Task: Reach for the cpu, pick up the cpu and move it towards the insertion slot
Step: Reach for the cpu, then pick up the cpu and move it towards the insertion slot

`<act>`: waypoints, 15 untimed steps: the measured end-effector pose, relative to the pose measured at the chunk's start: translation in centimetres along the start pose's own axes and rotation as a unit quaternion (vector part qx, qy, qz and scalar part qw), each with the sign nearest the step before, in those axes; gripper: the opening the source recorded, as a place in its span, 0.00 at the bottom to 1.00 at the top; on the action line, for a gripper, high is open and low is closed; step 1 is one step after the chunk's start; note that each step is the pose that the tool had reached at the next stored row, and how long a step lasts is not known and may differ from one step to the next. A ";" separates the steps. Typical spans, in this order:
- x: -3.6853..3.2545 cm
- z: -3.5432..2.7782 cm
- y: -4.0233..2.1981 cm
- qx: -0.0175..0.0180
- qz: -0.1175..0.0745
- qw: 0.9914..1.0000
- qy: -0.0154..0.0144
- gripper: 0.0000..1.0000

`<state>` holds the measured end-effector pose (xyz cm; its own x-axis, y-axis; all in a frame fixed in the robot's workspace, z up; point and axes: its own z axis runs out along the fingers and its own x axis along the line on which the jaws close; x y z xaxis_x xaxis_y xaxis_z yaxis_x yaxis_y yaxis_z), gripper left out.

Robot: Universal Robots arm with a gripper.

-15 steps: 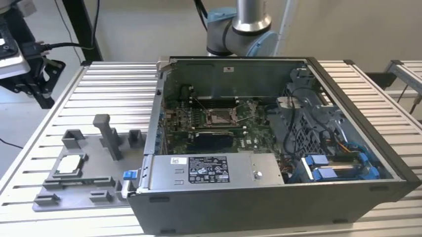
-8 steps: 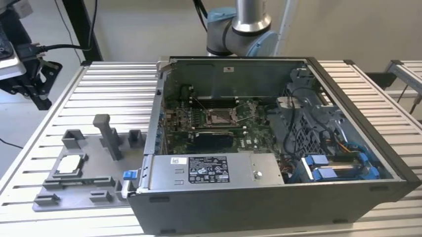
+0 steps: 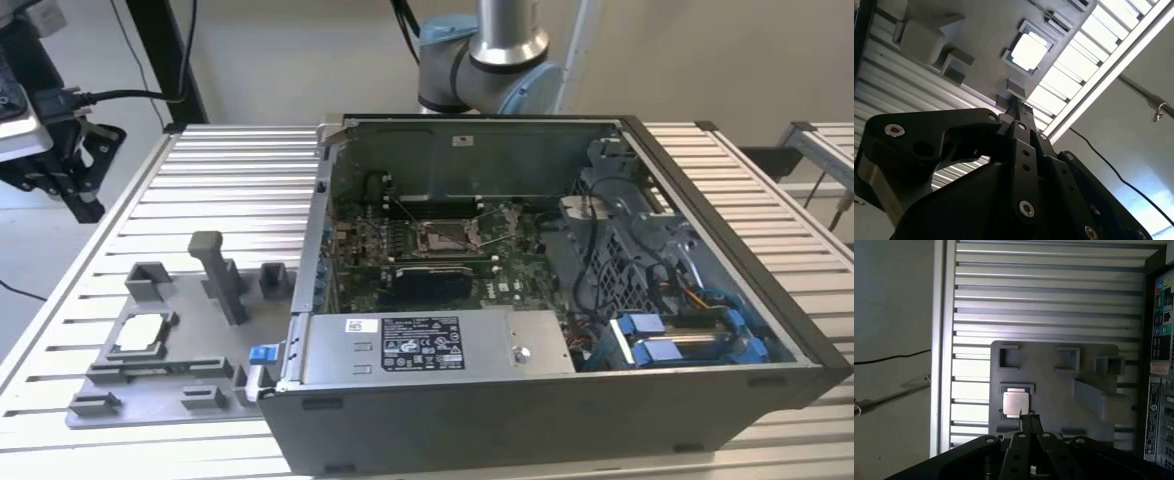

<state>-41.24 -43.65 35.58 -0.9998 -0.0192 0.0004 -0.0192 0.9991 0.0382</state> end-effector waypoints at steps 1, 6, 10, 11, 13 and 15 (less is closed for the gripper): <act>0.00 0.00 0.00 0.000 0.000 1.000 0.000 1.00; 0.00 0.00 0.00 0.000 0.000 1.000 0.000 1.00; 0.00 0.00 0.00 0.000 0.000 1.000 0.000 1.00; 0.00 0.00 0.00 0.000 0.000 1.000 0.000 1.00; 0.00 0.00 0.00 0.000 0.000 1.000 0.000 1.00; 0.00 0.00 0.00 0.000 0.000 1.000 0.000 1.00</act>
<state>-41.24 -43.65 35.58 -0.9998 -0.0193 0.0006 -0.0193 0.9991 0.0381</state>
